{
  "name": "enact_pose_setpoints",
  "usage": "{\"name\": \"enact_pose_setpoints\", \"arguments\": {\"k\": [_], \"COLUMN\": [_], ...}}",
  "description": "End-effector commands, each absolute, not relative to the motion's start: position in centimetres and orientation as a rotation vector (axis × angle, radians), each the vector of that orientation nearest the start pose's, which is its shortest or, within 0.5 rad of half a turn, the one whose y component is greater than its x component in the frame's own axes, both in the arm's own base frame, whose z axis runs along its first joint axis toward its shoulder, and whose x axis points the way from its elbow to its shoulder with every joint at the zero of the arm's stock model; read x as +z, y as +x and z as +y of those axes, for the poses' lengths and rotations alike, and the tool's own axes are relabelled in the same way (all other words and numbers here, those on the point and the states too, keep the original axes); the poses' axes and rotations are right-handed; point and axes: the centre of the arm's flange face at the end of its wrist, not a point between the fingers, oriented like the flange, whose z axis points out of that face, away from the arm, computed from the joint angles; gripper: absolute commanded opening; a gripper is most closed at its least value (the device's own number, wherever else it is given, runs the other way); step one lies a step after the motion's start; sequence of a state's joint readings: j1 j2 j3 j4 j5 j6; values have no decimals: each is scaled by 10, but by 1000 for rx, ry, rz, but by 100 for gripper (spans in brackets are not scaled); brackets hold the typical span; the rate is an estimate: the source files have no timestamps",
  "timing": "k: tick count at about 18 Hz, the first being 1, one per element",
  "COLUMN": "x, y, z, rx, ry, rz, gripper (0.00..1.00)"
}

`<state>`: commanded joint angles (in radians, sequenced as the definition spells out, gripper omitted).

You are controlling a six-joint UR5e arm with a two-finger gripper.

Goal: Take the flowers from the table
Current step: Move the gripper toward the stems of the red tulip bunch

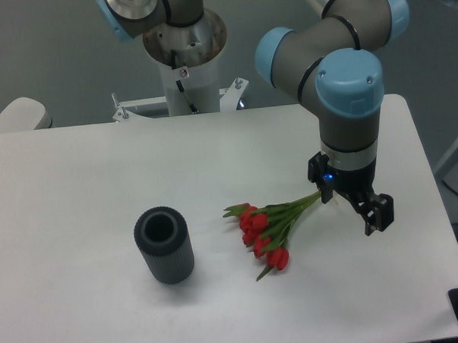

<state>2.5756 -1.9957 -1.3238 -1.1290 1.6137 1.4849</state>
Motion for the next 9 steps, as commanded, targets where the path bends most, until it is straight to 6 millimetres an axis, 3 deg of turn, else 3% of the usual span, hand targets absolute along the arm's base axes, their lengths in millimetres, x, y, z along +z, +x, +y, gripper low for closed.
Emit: {"name": "enact_pose_setpoints", "arguments": {"k": [4, 9], "x": [408, 382], "y": [-507, -492], "z": [475, 465], "rx": [397, 321], "ry": [-2985, -3016], "rz": [723, 726], "gripper": [100, 100]}}
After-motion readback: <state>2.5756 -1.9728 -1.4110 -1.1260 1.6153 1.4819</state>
